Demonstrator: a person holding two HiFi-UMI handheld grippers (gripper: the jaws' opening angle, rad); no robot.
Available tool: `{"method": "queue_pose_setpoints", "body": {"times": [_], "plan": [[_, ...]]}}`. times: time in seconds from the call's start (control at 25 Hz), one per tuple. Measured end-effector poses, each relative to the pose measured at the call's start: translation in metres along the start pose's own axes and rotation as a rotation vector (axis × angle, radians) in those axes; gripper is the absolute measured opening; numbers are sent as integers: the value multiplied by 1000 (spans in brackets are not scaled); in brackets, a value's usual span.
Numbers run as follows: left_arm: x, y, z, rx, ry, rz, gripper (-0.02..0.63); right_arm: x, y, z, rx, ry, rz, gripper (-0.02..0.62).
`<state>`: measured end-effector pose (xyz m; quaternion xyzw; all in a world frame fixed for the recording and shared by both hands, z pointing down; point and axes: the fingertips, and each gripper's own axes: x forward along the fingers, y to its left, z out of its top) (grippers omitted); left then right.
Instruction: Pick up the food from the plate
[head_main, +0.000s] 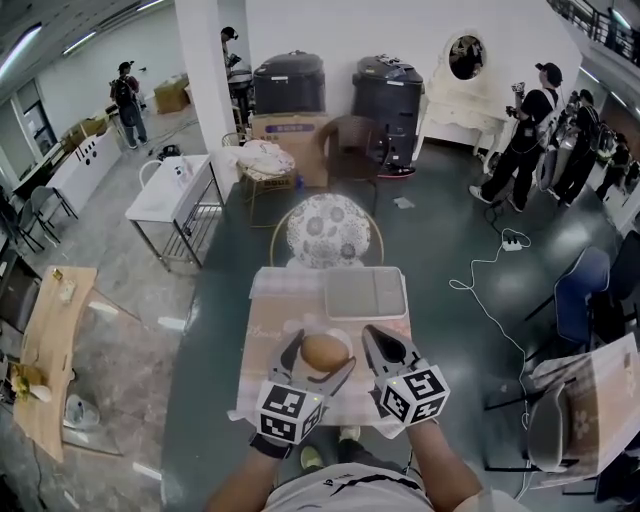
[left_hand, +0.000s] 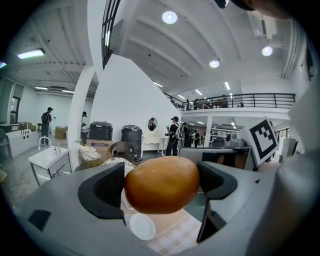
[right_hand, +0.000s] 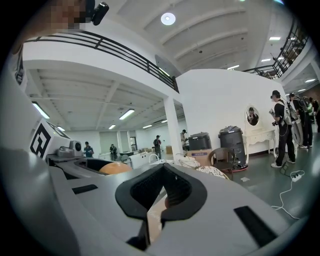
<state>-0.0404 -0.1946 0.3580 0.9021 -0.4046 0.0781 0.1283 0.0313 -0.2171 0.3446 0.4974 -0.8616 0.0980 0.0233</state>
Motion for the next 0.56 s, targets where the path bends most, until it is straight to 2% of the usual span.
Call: {"method": "queue_pose_setpoints", "body": {"times": [0.56], "plan": [[1,2,-3,-2,0,2,442,2,4,-1,-13,2,3,14]]}}
